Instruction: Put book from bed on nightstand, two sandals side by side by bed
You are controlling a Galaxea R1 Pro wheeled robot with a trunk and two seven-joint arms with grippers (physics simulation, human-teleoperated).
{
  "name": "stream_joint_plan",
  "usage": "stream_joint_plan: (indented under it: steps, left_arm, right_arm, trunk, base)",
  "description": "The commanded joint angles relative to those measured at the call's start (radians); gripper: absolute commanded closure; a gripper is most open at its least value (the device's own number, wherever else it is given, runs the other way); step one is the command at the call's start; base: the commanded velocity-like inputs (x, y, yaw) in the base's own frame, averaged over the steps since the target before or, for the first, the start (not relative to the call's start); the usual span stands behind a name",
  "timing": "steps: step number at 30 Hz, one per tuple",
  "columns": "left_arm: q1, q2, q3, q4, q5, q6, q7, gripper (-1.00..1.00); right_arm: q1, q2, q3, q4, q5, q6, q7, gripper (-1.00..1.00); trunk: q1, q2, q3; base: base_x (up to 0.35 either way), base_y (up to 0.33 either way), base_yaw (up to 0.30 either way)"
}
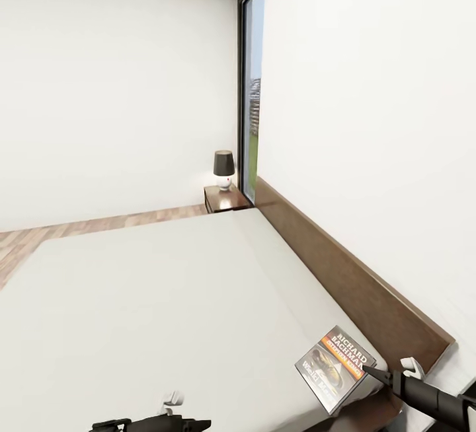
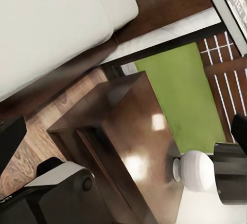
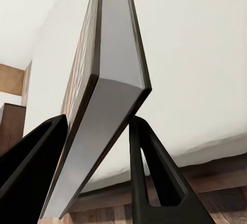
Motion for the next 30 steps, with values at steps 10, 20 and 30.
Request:
stream_joint_plan:
  steps: [10,20,30]
  left_arm:
    - [-0.001,0.001,-0.005,-0.001,0.009,0.01,-0.003,-1.0]
    - [-0.001,0.001,-0.005,-0.001,0.009,0.01,-0.004,-1.0]
    - [-0.001,0.001,-0.005,-0.001,0.009,0.01,-0.003,-1.0]
  right_arm:
    - [-0.002,0.0,0.009,0.003,-0.01,0.01,0.005,1.0]
    - [-0.002,0.0,0.009,0.003,-0.011,0.012,0.003,1.0]
    - [-0.002,0.0,0.009,0.003,-0.011,0.012,0.0,1.0]
  trunk:
    - [0.001,-0.002,0.014]
    - [0.001,-0.002,0.026]
    - [0.001,-0.002,0.028]
  base:
    - [0.0,0.0,0.0]
    - [0.0,0.0,0.0]
    - [0.0,0.0,0.072]
